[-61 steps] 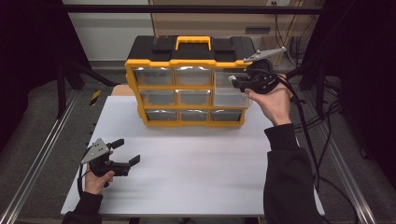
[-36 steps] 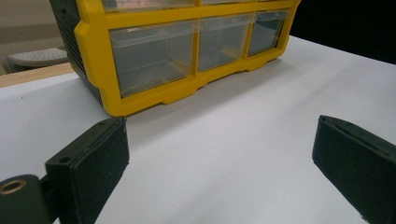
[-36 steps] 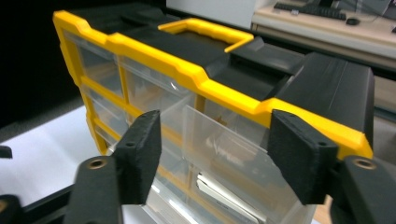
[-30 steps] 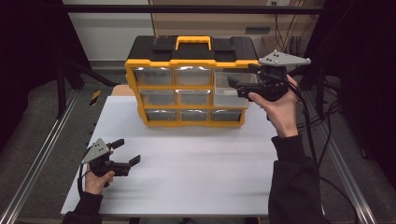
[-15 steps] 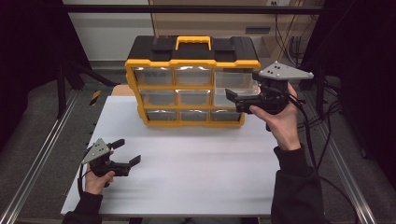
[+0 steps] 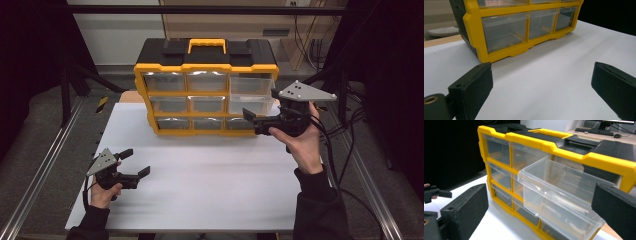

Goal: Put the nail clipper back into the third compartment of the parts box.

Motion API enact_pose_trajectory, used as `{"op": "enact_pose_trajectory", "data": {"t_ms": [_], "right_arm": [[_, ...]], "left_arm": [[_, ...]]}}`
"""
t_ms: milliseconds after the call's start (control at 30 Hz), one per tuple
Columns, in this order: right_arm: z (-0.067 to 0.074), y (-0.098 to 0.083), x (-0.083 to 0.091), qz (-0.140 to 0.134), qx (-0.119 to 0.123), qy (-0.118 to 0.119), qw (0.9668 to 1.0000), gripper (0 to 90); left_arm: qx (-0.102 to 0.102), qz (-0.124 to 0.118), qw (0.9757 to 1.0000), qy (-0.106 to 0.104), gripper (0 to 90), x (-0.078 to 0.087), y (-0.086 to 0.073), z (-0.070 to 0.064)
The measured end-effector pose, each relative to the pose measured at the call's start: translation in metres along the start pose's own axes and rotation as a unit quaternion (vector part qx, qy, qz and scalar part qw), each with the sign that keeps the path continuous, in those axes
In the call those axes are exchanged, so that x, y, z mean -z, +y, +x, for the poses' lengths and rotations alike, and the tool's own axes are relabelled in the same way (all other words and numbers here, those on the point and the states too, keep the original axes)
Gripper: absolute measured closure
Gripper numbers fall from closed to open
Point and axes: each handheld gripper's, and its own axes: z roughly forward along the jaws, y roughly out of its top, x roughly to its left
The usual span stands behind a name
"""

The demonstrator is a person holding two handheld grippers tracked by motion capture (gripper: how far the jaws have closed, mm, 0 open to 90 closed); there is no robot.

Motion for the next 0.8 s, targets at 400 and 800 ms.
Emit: {"op": "enact_pose_trajectory", "data": {"t_ms": [400,800], "right_arm": [[0.003,-0.02,0.005,0.004,-0.005,0.0,1.0,1.5],[0.008,-0.032,0.004,0.01,-0.007,-0.005,0.9999,1.6]], "left_arm": [[-0.002,0.001,1.0,0.0,3.4,0.0,0.0,0.0],[-0.002,0.001,1.0,0.001,3.4,0.0,0.0,-0.001]]}}
